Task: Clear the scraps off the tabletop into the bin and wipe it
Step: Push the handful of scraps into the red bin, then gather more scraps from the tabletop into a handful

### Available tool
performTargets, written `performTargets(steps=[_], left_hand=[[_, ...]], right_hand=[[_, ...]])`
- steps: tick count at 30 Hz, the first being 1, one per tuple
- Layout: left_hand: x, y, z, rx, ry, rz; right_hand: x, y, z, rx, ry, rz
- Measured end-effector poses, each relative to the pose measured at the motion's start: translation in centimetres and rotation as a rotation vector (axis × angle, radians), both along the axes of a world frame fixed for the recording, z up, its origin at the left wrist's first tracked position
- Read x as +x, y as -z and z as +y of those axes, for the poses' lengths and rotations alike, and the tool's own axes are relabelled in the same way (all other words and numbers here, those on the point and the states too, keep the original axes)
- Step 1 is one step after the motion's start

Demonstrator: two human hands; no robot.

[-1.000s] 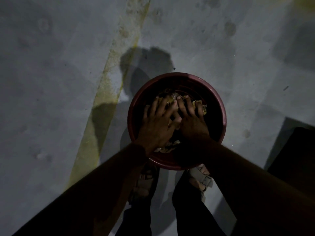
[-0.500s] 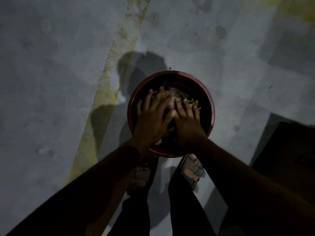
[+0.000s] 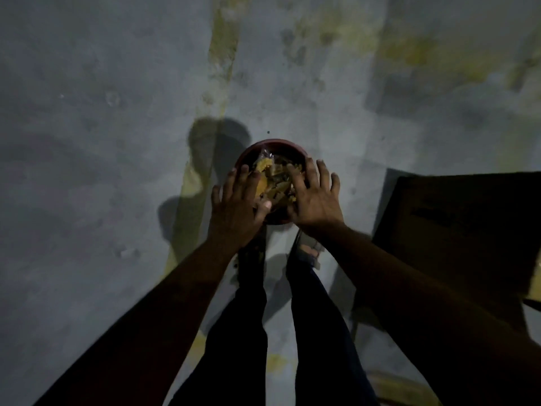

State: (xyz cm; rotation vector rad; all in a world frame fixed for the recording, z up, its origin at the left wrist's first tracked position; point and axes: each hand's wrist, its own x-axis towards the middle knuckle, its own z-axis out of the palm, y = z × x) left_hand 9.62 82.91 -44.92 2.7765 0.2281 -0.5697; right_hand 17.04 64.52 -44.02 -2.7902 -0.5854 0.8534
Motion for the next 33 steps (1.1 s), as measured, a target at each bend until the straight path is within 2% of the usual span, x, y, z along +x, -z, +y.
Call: performTargets(steps=[5, 9, 17, 21, 26, 33], left_hand=[[0.8, -14.6, -2.3, -0.016, 0.157, -0.014], [1.2, -25.6, -6.8, -0.062, 0.411, -0.143], [-2.8, -37.3, -19.1, -0.197, 0.974, -0.311], [-7.7, -39.9, -27.3, -0.234, 1.213, -0.324], [-14.7, -39.6, -37.4, -0.276, 1.433, -0.263], [-27.5, -36.9, -48.3, -0.021, 1.663, -0.065]], right_hand=[[-3.7, -14.8, -1.7, -0.031, 0.151, -0.066], [-8.9, -25.6, -5.8, -0.030, 0.382, -0.190], [-22.6, -37.4, -16.5, -0.108, 0.882, -0.369], [-31.2, -39.3, -22.3, -0.119, 1.170, -0.430], [-41.8, -39.3, -28.5, -0.187, 1.492, -0.449], [-58.3, -37.8, -35.6, -0.177, 1.718, -0.318]])
